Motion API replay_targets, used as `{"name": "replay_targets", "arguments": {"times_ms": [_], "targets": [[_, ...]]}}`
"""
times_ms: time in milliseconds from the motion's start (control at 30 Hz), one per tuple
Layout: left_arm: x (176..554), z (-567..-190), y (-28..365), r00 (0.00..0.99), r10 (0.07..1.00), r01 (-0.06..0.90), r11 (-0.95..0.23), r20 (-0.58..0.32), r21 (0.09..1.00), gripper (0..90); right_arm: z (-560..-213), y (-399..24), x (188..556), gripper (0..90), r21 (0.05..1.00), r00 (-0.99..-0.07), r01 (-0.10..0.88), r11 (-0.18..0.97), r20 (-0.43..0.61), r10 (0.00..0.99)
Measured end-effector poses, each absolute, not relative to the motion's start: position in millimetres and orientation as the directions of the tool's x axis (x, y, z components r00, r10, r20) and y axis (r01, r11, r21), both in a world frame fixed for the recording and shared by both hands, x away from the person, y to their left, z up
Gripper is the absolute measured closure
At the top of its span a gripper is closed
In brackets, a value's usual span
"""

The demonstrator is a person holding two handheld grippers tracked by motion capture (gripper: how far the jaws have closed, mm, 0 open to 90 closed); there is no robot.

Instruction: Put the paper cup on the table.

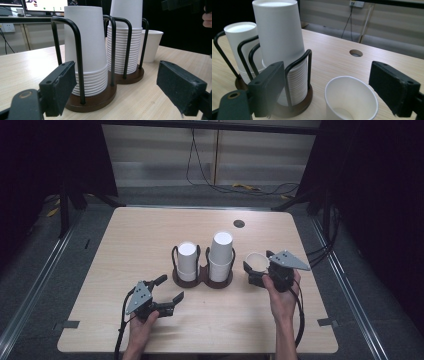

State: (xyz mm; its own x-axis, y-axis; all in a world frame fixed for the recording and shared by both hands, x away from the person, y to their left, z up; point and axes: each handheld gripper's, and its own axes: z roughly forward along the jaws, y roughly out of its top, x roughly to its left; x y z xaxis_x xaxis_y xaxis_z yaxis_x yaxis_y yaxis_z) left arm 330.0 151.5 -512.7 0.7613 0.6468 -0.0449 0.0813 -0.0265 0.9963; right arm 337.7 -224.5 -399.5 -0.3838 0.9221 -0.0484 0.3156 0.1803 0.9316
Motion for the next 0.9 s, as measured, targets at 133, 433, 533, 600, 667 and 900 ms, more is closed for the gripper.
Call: {"name": "replay_targets", "arguments": {"times_ms": [133,433,533,600,667,900], "targets": [[330,-513,152,0.760,0.649,0.083,-0.025,-0.047,0.996,15.8,-410,-217,327,13.4,0.945,-0.373,0.285,0.160,-0.045,0.927],[330,-512,152,0.757,0.651,0.086,-0.028,-0.047,0.996,15.8,-438,-199,312,13.3,0.966,-0.393,0.236,0.109,-0.008,0.919],[330,-512,151,0.759,0.650,0.087,-0.037,-0.042,0.996,15.8,-450,-191,309,13.3,0.971,-0.400,0.213,0.105,-0.011,0.916],[329,-512,150,0.752,0.659,0.081,-0.043,-0.033,0.996,15.9,-457,-185,307,13.2,0.971,-0.408,0.214,0.103,-0.006,0.913],[329,-512,150,0.746,0.665,0.085,-0.046,-0.033,0.995,15.8,-463,-179,306,13.5,0.975,-0.420,0.200,0.096,-0.003,0.907],[328,-512,150,0.745,0.667,0.086,-0.044,-0.035,0.995,15.8,-486,-165,302,13.6,0.983,-0.415,0.166,0.083,-0.007,0.910]]}}
